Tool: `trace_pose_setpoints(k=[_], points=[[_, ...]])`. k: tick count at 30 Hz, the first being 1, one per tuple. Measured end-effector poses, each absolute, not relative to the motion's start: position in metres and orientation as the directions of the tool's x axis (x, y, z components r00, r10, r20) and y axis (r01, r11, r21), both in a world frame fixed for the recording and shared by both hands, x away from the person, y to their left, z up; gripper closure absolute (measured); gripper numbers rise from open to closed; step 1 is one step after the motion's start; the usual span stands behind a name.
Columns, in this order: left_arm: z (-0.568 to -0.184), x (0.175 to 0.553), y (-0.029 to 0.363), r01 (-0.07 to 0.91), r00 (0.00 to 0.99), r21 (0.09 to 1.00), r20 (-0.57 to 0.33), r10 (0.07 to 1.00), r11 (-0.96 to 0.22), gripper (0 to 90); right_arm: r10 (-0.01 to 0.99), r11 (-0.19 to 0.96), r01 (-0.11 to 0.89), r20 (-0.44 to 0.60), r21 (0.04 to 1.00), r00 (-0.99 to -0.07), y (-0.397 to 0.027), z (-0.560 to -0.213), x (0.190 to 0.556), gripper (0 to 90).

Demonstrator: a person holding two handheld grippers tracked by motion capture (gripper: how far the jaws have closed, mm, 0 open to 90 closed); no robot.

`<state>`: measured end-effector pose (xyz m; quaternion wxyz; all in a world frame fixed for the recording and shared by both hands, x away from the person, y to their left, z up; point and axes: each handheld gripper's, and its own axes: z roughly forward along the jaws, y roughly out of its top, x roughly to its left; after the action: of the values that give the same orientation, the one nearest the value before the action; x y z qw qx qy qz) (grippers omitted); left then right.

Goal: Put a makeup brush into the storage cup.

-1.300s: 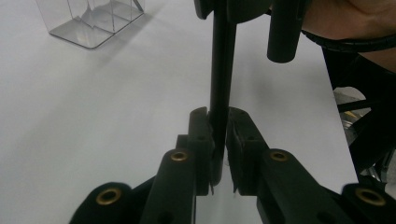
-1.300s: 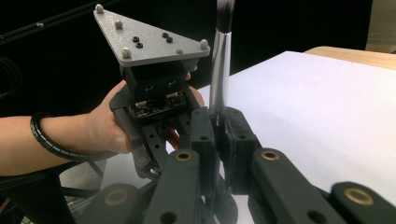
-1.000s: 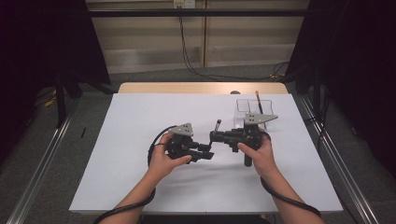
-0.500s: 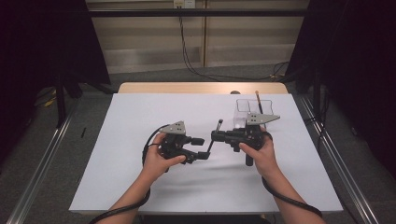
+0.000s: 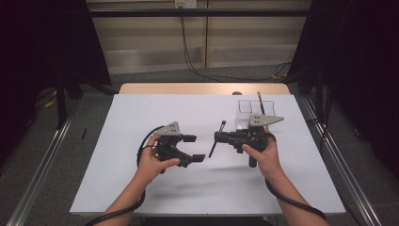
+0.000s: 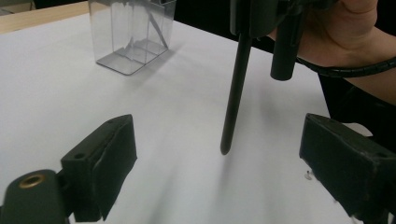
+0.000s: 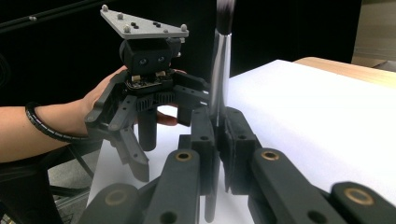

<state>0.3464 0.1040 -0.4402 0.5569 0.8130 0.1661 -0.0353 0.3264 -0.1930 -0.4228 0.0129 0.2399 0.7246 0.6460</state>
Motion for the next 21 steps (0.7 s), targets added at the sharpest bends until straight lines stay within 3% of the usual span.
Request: trace_pose_setpoints(k=[21], points=[[-0.441,0.345,0.138,0.296,0.941,0.903,-0.219,0.258,-0.312,0.6,0.404,0.059,0.321,0.271,0.945,-0.874,-0.207,-0.421,0.328,84.6]])
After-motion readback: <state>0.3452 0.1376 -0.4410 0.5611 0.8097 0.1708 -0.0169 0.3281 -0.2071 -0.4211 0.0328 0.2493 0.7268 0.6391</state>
